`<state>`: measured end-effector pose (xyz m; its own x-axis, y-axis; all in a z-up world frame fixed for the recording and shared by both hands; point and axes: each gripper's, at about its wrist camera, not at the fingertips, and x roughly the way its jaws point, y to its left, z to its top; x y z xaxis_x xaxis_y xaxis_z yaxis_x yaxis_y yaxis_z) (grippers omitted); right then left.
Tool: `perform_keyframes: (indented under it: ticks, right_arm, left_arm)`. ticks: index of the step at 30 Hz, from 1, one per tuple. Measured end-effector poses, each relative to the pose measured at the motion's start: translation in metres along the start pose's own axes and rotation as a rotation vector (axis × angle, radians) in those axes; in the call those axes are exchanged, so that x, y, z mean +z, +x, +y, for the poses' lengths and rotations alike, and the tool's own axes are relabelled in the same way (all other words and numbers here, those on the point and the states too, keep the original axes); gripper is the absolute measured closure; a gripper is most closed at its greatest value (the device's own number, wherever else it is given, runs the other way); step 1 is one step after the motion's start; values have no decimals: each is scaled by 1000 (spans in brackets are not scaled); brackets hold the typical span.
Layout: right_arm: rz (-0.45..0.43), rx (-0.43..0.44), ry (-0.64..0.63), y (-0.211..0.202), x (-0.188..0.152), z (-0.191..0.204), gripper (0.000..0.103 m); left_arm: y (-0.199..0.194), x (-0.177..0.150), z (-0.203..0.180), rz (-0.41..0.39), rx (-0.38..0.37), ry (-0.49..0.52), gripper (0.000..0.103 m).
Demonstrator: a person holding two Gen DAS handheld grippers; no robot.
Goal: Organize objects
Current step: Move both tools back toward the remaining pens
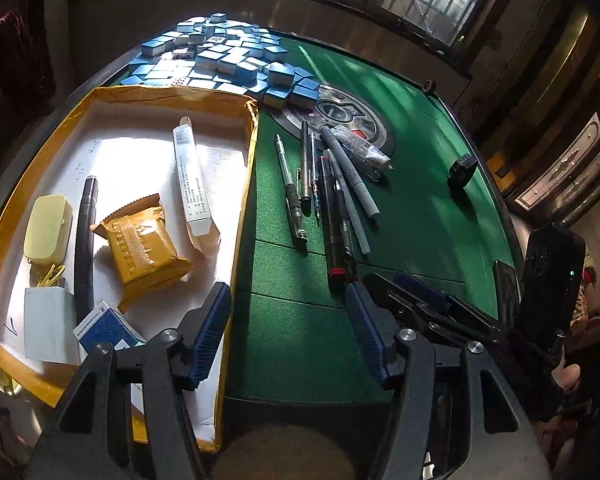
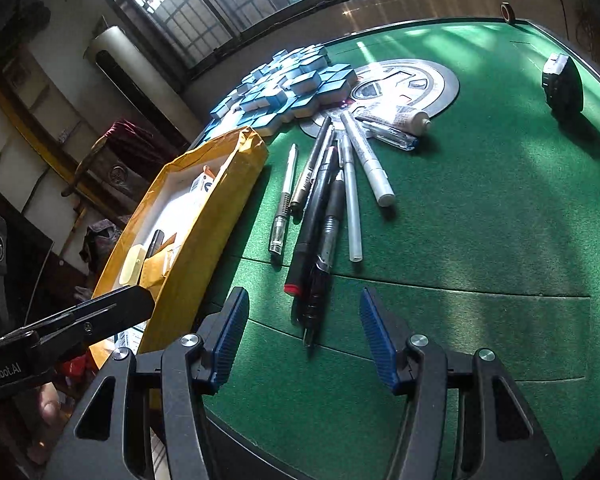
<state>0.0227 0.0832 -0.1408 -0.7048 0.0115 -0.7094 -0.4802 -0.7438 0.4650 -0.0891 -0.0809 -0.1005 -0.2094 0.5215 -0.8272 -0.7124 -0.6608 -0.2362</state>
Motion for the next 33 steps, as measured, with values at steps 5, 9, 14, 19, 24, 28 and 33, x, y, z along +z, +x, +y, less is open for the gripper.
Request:
perform_keyframes:
  ticks: [5, 9, 14, 19, 24, 28, 33]
  right_arm:
    - [-21, -75, 41, -8, -2, -18, 51]
    - [-33, -116, 42, -10, -5, -27, 51]
    - [-27, -130, 44, -10, -7, -32, 51]
    - [-31, -106, 52, -11, -8, -34, 46]
    - [-34, -74, 55, -10, -8, -35, 40]
    - [-40, -86, 45, -9, -8, -32, 39]
    - [-23, -56, 52, -9, -5, -36, 33]
  left_arm:
    - [19, -3, -29, 95, 76, 138, 44]
    - [25, -6, -38, 100, 76, 148, 44]
    - [29, -6, -41, 116, 22, 150, 44]
    - [29, -3, -39, 45, 52, 117, 44]
    - [37, 3, -31, 19, 85, 72, 44]
    - [47, 8, -32, 68, 40, 100, 44]
    - [53, 19, -32, 75, 8, 83, 44]
